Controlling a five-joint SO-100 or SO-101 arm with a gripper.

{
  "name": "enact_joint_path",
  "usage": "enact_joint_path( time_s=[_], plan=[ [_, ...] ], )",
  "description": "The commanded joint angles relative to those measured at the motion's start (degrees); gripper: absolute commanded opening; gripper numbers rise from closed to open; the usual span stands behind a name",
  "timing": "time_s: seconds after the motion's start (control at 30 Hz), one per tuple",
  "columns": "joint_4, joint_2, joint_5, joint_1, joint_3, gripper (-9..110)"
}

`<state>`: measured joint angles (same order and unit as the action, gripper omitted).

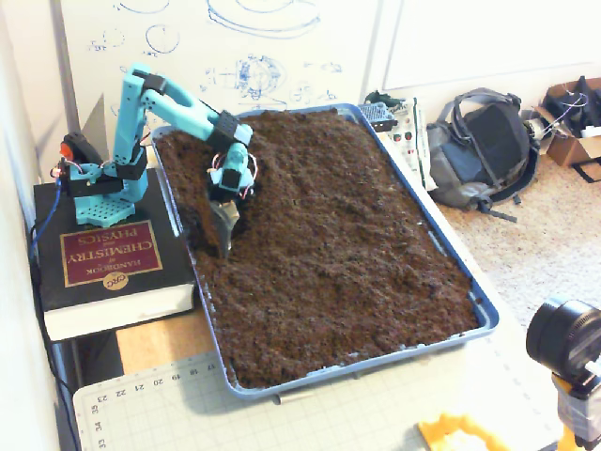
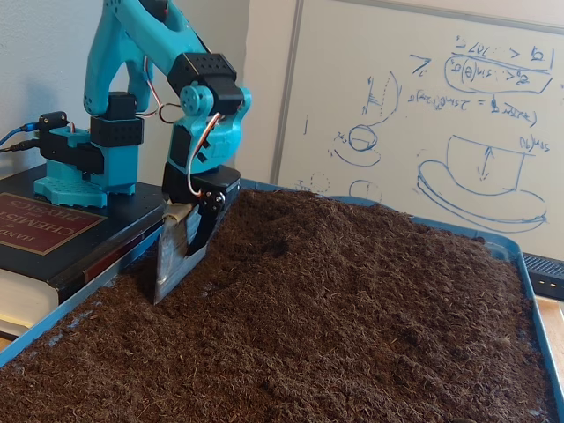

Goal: Build a berm.

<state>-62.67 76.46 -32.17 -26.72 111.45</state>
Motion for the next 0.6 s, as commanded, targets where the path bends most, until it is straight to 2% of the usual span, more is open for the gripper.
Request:
enact_joint_path(
  time_s=[0.0,0.33,0.57],
  plan=[
    [0.3,0.0,-0.5,-2.5,-0.9,1],
    [0.8,-5.0,-0.5,-9.8,-5.7,1],
    [9.9,-16.4,-0.5,-10.4,-15.3,1]
  ],
)
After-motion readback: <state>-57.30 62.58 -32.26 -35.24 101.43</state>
